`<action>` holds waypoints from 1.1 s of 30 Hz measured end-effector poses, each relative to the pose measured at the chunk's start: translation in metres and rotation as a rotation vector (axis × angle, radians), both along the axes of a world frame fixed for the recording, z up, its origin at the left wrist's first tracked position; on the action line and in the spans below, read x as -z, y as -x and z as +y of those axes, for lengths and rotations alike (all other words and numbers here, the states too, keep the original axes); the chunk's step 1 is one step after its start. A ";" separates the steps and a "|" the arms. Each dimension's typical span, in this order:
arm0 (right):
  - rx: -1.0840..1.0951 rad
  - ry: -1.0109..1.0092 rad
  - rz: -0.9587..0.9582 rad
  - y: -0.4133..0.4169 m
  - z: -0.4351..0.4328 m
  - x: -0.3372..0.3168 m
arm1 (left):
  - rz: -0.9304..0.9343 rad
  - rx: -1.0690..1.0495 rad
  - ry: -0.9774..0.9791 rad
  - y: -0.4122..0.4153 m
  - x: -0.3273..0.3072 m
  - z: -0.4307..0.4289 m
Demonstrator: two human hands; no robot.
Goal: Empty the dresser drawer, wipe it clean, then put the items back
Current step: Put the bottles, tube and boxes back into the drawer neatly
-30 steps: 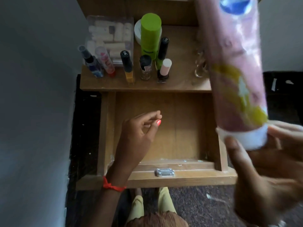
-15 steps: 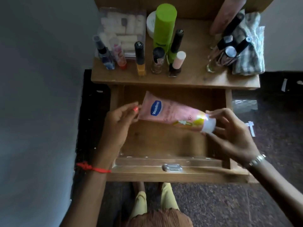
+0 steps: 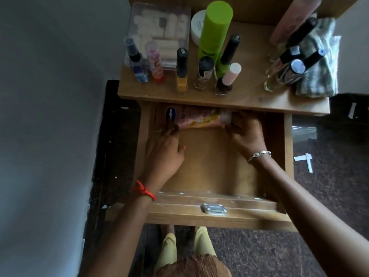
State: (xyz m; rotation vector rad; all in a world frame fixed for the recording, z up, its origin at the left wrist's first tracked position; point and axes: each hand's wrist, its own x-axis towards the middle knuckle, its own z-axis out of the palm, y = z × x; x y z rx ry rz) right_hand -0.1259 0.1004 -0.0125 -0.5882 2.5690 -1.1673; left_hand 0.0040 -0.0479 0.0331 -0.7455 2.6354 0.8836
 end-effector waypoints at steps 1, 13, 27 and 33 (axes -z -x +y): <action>0.005 -0.011 0.026 0.001 0.000 0.001 | -0.008 0.006 -0.012 0.000 0.000 0.000; 0.356 0.273 0.255 -0.047 -0.028 -0.085 | 0.446 -0.230 -0.288 0.002 -0.038 -0.006; 0.425 0.189 0.278 -0.038 -0.057 -0.087 | 0.461 -0.309 -0.285 -0.017 -0.030 -0.015; 0.216 0.209 0.103 -0.094 -0.055 -0.065 | 0.510 -0.390 -0.126 -0.027 -0.025 -0.032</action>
